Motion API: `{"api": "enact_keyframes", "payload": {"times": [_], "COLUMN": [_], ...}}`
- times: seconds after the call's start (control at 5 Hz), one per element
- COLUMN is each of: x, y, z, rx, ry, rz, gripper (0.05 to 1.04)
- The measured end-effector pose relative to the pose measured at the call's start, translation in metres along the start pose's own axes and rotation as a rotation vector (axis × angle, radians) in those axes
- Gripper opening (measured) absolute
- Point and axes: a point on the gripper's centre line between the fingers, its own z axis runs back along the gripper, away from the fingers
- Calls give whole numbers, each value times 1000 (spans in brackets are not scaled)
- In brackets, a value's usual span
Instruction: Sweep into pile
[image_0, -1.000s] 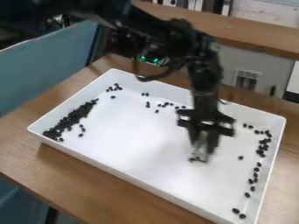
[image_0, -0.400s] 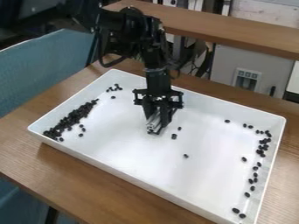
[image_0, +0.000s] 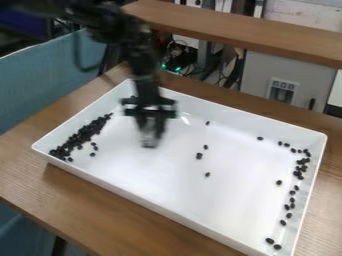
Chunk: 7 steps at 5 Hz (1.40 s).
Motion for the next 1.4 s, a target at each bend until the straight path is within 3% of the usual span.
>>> {"api": "enact_keyframes", "payload": {"times": [0.2, 0.4, 0.8, 1.0, 1.4], "x": [-17, -23, -20, -27, -37], "y": [37, 46, 7, -28, -43], "z": [5, 5, 14, 29, 11], "rx": [11, 4, -18, 10, 39], "ry": [-27, -36, -64, -102, -52], "rz": [97, 101, -36, -138, -178], "gripper": [393, 393, 393, 393, 393]}}
